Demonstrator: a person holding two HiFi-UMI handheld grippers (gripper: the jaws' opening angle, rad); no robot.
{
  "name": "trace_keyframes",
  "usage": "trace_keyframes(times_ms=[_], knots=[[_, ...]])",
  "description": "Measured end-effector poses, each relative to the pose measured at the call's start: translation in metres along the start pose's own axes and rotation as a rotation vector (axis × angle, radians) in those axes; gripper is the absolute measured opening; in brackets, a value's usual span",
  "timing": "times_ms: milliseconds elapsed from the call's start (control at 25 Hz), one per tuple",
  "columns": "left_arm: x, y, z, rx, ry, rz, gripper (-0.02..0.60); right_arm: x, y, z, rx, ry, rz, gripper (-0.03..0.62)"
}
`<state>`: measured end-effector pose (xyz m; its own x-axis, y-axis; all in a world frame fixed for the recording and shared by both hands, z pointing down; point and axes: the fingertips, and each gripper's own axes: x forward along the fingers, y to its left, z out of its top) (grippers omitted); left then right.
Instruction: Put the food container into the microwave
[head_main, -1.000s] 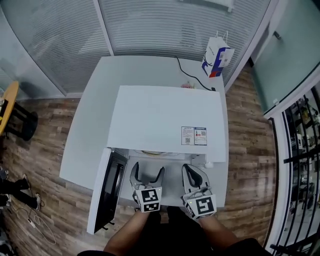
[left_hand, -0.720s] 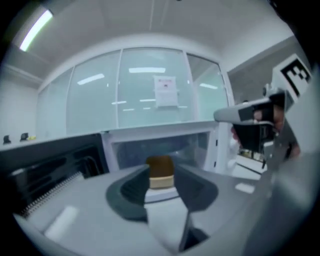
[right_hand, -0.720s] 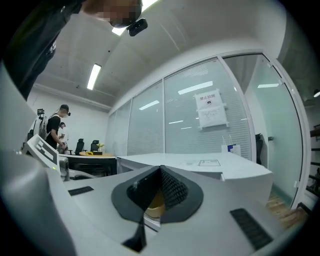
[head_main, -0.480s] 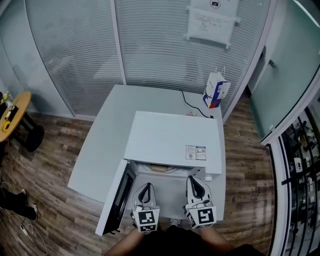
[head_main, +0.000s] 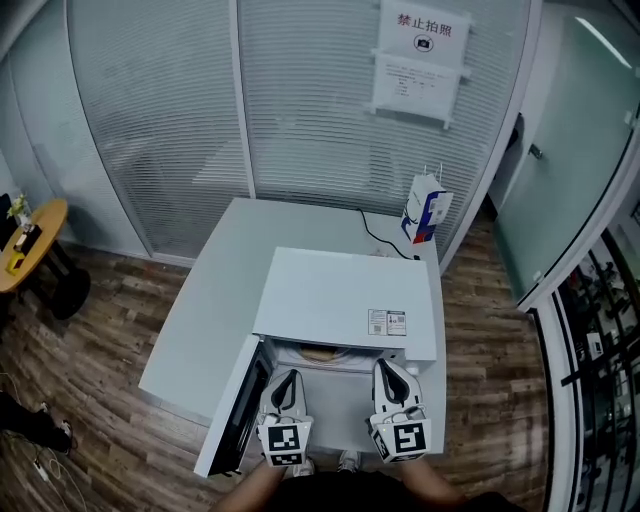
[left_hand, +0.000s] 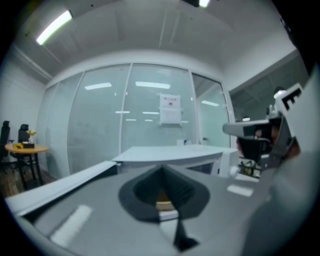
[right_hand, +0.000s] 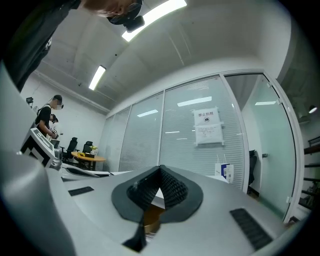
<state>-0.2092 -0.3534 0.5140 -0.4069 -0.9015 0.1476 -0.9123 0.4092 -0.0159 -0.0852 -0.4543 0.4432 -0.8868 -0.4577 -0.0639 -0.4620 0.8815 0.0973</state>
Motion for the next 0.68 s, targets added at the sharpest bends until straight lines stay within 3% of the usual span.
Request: trace_keyframes(times_ms=[680], knots=[[0.007,-0.015,0.002,0.003,-0.010,-0.041,0.006,0.001,-0.012,0.003,-0.032,0.001,-0.024,-0.002]])
